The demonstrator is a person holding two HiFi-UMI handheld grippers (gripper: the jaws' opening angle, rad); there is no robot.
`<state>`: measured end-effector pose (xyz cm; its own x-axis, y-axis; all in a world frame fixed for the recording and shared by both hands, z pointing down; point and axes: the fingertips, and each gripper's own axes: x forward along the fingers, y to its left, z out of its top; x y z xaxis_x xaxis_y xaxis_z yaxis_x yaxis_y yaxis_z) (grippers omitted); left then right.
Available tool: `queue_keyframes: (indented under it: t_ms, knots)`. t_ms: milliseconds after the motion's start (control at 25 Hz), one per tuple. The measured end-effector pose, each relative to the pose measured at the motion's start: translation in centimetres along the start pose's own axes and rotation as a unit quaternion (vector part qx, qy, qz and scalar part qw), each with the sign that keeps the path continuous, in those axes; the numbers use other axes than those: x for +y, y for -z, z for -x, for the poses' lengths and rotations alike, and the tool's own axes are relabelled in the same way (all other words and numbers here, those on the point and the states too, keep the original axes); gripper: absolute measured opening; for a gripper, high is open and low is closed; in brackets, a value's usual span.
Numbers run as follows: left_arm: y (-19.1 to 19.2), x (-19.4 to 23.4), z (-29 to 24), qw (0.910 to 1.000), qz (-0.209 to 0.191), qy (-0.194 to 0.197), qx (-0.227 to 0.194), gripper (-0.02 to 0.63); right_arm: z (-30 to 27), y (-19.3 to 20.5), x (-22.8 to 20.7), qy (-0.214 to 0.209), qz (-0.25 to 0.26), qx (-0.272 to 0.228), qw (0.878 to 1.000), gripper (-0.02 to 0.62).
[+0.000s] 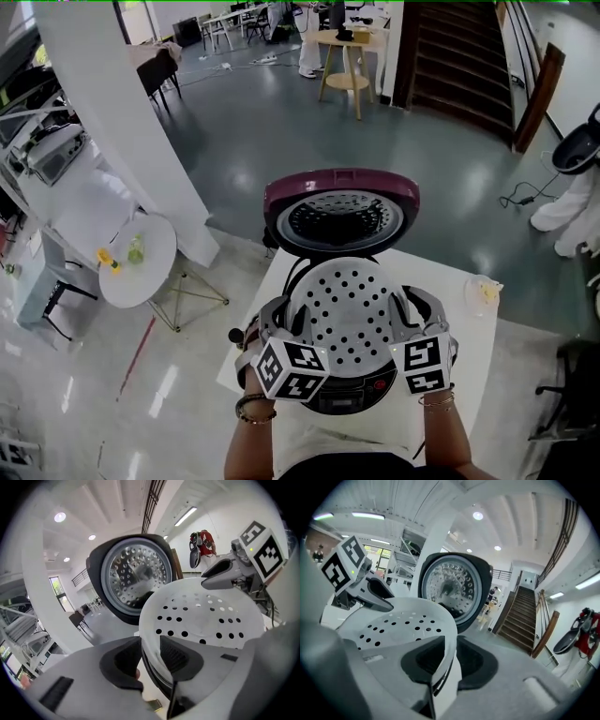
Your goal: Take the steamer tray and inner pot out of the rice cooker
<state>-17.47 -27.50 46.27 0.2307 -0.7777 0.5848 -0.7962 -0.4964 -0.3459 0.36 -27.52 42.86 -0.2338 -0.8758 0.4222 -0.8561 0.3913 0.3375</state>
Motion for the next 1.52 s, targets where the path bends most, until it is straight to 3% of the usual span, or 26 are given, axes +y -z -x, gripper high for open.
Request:
queue_keyframes:
  t_ms: [200, 440, 880, 1040, 1240, 1400, 1520]
  knots:
    - [-3.4, -1.5, 3.2, 0.999, -0.01, -0.005, -0.043, 0.123, 4.2, -1.5, -2.6, 0.028, -0.012, -0.036, 0.999, 0.067]
    - [-6.9, -5.2, 5.9, 0.9965, -0.027, -0.004, -0.079, 0.123, 8.8, -0.5, -5.9, 0.055, -0.034, -0.057, 0.996, 0.061]
    - [-13.4, -17.8, 5.2, 0.9906, -0.084, 0.047, -0.097, 0.124, 17.0, 7.9, -15.2, 0.116, -0.089, -0.034, 0.989, 0.057]
    - [-15.4, -24.4, 3.7, 0.986, -0.123, 0.071, -0.087, 0.123, 19.9, 13.4, -19.1, 0.139, -0.116, -0.001, 0.983, 0.057]
    - [-15.5, -32.4, 0.0, 0.982, -0.148, 0.106, -0.048, 0.124, 21.2, 21.3, -22.8, 0.135, -0.153, 0.048, 0.978, 0.055]
    - [-13.0, -37.4, -4.5, 0.9807, -0.152, 0.123, 0.004, 0.124, 19.6, 27.6, -24.2, 0.111, -0.175, 0.092, 0.974, 0.054]
    - [-10.1, -39.1, -7.4, 0.9818, -0.151, 0.109, 0.038, 0.124, 17.0, 31.1, -23.8, 0.081, -0.175, 0.116, 0.974, 0.052]
